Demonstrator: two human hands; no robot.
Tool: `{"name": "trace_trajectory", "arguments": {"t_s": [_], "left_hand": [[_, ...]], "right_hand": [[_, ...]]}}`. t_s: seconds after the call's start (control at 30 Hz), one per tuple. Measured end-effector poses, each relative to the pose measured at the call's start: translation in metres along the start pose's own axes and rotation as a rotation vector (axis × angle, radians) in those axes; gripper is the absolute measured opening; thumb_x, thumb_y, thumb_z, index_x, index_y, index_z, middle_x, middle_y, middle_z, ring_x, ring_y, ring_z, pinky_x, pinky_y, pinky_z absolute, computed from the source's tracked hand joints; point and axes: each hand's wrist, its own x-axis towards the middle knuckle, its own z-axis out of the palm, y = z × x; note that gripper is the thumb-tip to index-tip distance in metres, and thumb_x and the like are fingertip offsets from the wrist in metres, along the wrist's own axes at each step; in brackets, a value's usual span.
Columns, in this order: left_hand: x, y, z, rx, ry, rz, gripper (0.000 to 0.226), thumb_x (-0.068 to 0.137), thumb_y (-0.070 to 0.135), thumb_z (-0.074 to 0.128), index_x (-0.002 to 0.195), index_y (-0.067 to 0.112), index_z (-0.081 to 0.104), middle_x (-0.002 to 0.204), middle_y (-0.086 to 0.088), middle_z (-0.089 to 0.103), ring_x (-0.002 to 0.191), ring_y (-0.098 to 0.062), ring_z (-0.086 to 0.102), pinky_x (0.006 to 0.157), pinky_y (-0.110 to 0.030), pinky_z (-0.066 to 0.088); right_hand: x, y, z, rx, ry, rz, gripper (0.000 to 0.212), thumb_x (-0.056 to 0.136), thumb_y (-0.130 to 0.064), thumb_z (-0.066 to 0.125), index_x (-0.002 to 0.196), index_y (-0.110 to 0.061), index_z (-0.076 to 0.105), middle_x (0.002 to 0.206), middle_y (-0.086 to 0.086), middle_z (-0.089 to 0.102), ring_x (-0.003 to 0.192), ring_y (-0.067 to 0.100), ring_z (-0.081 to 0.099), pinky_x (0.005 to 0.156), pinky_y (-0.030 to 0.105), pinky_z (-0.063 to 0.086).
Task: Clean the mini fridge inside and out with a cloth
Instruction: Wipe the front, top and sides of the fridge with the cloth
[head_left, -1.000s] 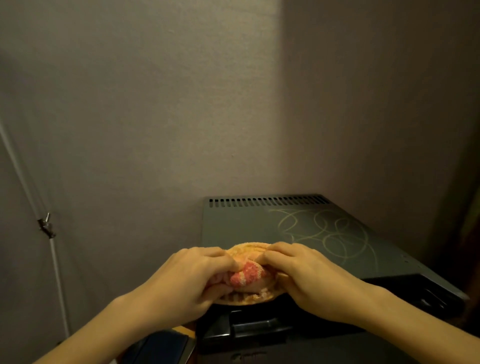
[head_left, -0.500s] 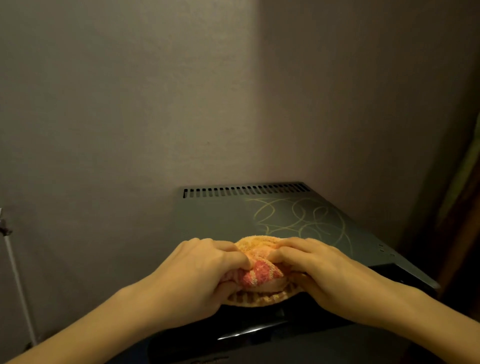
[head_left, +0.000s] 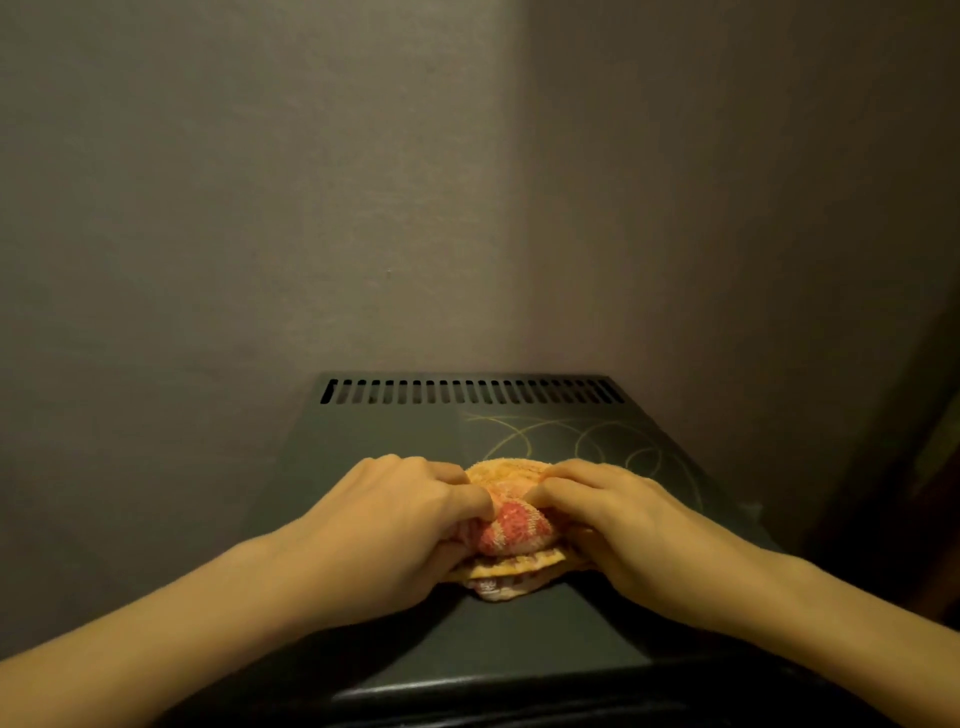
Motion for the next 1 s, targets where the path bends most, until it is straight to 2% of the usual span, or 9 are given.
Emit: {"name": "trace_trajectory", "arguments": {"t_s": [0.13,0.23,0.37,0.43,0.53,0.6,0.7,0.83,1.0], "left_hand": [[0.031,-0.027,0.007,-0.017,-0.041,-0.062,0.025,0.083,0.036,0.052,0.106,0.031,0.062,0.098,0.009,0.063,0.084,-0.022,0.063,0.067,-0.034,0.050],[0.055,-0.051,0.016,-0.017,-0.065,-0.116,0.022,0.086,0.029,0.060,0.108,0.028,0.062,0.100,0.006,0.063,0.090,-0.022,0.061,0.072,-0.034,0.047],[0.085,-0.088,0.030,-0.015,-0.073,-0.165,0.014,0.085,0.025,0.062,0.100,0.022,0.062,0.094,0.005,0.063,0.086,-0.020,0.060,0.068,-0.033,0.046],[0.099,-0.108,0.038,-0.008,-0.073,-0.204,0.007,0.085,0.022,0.061,0.091,0.019,0.058,0.090,0.002,0.064,0.083,-0.024,0.059,0.065,-0.034,0.043],[0.119,-0.132,0.046,-0.031,-0.074,-0.268,0.009,0.084,0.017,0.061,0.082,0.022,0.053,0.083,-0.001,0.064,0.080,-0.028,0.059,0.064,-0.034,0.045],[0.130,-0.142,0.051,-0.036,-0.083,-0.306,0.005,0.084,0.015,0.061,0.086,0.018,0.058,0.084,-0.003,0.066,0.082,-0.029,0.060,0.065,-0.033,0.046],[0.140,-0.150,0.051,-0.012,-0.093,-0.334,0.011,0.083,0.014,0.062,0.092,0.019,0.062,0.092,-0.005,0.068,0.086,-0.028,0.060,0.063,-0.027,0.037],[0.143,-0.142,0.043,-0.035,-0.137,-0.400,0.035,0.082,0.012,0.064,0.116,0.018,0.065,0.106,-0.004,0.069,0.097,-0.024,0.062,0.075,-0.029,0.044],[0.130,-0.116,0.028,-0.035,-0.198,-0.431,0.034,0.084,0.015,0.064,0.118,0.020,0.064,0.112,-0.003,0.068,0.102,-0.022,0.060,0.078,-0.028,0.043]], "right_hand": [[0.035,0.033,0.005,0.002,0.011,-0.028,0.022,0.093,-0.016,0.047,0.113,-0.025,0.054,0.110,-0.003,0.054,0.097,0.022,0.055,0.080,0.038,0.047],[0.065,0.058,0.009,0.003,0.012,-0.016,0.018,0.094,-0.015,0.049,0.110,-0.018,0.057,0.106,0.001,0.054,0.093,0.021,0.055,0.078,0.037,0.046],[0.104,0.088,0.018,0.011,0.012,0.024,0.023,0.095,-0.014,0.051,0.117,-0.017,0.058,0.108,0.002,0.055,0.094,0.020,0.054,0.079,0.033,0.046],[0.124,0.103,0.023,0.009,0.017,0.040,0.029,0.094,-0.014,0.054,0.122,-0.018,0.057,0.108,0.003,0.056,0.095,0.022,0.055,0.079,0.032,0.046],[0.156,0.124,0.029,-0.008,0.013,0.064,0.033,0.090,-0.015,0.059,0.123,-0.015,0.058,0.109,0.008,0.059,0.097,0.025,0.056,0.077,0.028,0.041],[0.173,0.134,0.031,-0.030,-0.009,0.080,0.030,0.088,-0.016,0.061,0.118,-0.014,0.060,0.108,0.009,0.060,0.096,0.026,0.056,0.072,0.025,0.034],[0.187,0.142,0.032,-0.038,-0.037,0.093,0.027,0.085,-0.017,0.066,0.111,-0.015,0.061,0.106,0.008,0.060,0.092,0.023,0.054,0.070,0.025,0.031],[0.182,0.133,0.028,-0.029,-0.038,0.121,0.027,0.087,-0.018,0.066,0.113,-0.015,0.061,0.108,0.008,0.061,0.091,0.022,0.054,0.073,0.025,0.036],[0.159,0.112,0.018,-0.026,-0.073,0.156,0.033,0.085,-0.014,0.065,0.118,-0.017,0.059,0.114,0.009,0.062,0.101,0.026,0.057,0.080,0.033,0.046]]}}
